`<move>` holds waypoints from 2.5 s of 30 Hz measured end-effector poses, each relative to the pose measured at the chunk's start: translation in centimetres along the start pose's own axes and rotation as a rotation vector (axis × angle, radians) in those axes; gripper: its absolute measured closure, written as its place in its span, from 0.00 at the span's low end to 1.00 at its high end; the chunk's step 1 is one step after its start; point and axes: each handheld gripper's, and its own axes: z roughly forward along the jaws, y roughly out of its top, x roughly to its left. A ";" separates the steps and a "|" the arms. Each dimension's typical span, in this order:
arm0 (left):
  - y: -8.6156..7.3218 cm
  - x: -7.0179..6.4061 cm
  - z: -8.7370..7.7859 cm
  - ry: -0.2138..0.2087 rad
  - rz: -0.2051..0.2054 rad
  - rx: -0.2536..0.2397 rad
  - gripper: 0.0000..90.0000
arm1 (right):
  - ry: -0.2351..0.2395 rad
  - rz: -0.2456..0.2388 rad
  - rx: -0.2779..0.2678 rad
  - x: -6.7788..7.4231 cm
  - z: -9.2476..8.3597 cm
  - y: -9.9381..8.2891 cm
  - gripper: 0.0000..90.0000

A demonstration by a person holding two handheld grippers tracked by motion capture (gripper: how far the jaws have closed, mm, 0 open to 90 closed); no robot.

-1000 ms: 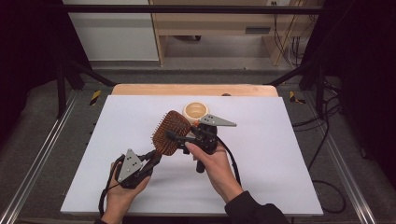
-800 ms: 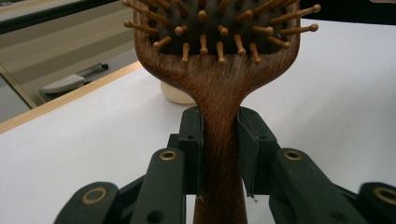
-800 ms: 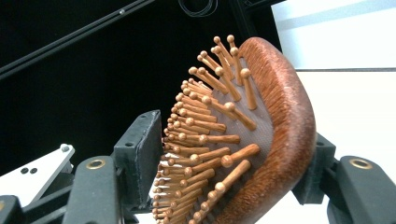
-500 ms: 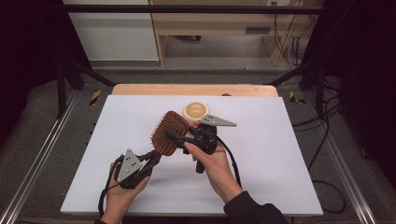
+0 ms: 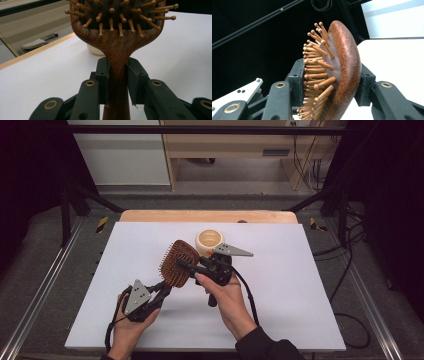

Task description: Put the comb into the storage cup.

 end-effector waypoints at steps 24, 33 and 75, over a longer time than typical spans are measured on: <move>-0.1 0.4 -0.1 -0.002 -0.102 -0.045 0.72 | -0.017 -0.006 -0.034 0.6 0.1 0.4 0.61; -0.1 1.4 -1.8 0.070 -0.141 -0.090 0.45 | -0.072 0.019 -0.082 -1.1 -0.7 2.0 0.61; -4.5 5.8 -4.4 0.250 -0.275 -0.061 0.04 | -0.216 0.015 -0.172 -4.3 -0.2 11.8 0.60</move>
